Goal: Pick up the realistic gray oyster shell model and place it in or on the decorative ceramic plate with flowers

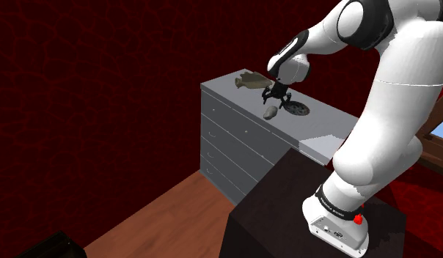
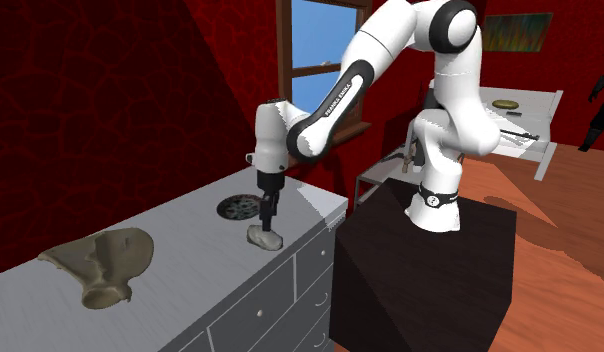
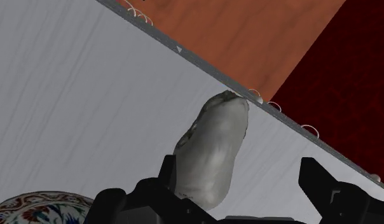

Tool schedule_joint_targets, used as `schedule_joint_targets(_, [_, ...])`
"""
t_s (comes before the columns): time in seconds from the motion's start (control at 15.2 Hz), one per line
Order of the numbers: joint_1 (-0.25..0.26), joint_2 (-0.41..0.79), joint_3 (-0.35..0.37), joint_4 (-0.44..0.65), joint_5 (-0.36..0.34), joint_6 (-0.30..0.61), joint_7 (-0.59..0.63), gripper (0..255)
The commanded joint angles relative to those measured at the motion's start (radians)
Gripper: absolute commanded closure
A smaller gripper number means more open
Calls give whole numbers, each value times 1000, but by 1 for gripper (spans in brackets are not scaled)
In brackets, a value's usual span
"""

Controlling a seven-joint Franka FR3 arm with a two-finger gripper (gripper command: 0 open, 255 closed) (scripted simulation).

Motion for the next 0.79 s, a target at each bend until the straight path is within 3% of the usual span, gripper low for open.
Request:
schedule_joint_targets(0.0, [-28, 52, -1, 31, 43, 29, -9, 0])
schedule_joint_targets(0.73, [-73, 183, 41, 83, 125, 110, -53, 0])
